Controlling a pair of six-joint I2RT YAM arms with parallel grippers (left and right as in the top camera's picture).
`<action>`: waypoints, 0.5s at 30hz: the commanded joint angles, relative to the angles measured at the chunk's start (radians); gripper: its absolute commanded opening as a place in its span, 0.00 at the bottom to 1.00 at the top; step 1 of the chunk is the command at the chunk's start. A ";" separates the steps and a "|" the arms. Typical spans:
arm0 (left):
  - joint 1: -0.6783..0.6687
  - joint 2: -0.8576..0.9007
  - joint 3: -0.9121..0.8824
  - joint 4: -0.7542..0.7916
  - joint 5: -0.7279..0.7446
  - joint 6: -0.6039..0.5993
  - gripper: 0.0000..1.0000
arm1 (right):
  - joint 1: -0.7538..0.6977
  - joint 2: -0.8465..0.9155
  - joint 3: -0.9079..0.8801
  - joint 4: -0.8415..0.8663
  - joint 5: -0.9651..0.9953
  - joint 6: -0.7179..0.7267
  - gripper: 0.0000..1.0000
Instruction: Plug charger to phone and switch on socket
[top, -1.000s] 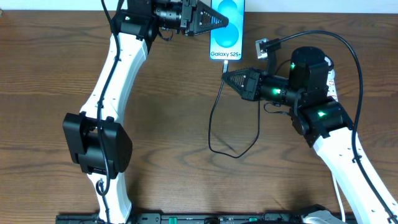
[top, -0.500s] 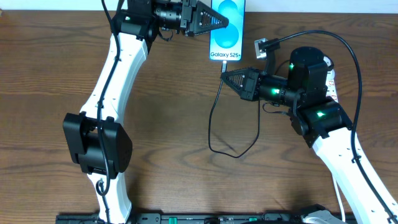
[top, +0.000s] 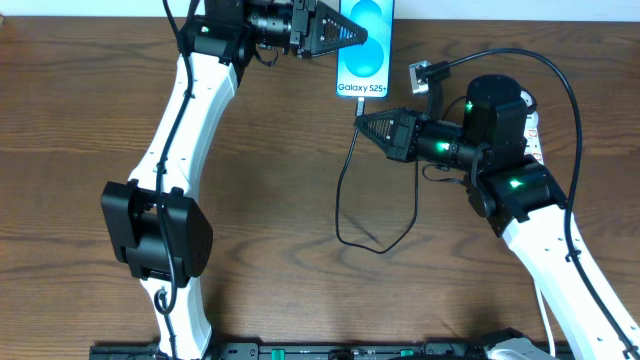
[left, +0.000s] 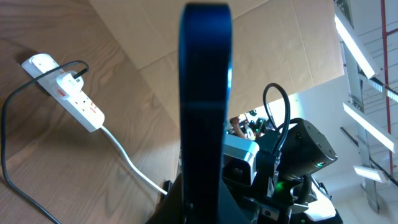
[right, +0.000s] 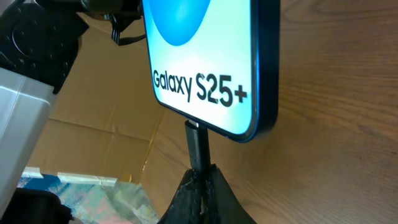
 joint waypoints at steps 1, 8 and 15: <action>0.001 -0.032 0.009 0.004 0.050 0.003 0.07 | -0.015 0.006 0.055 0.013 0.008 -0.016 0.02; 0.001 -0.032 0.009 0.004 0.050 0.003 0.07 | -0.028 0.006 0.055 0.019 0.013 -0.043 0.02; 0.001 -0.032 0.009 0.004 0.049 0.003 0.07 | -0.033 0.006 0.055 0.015 0.014 -0.058 0.20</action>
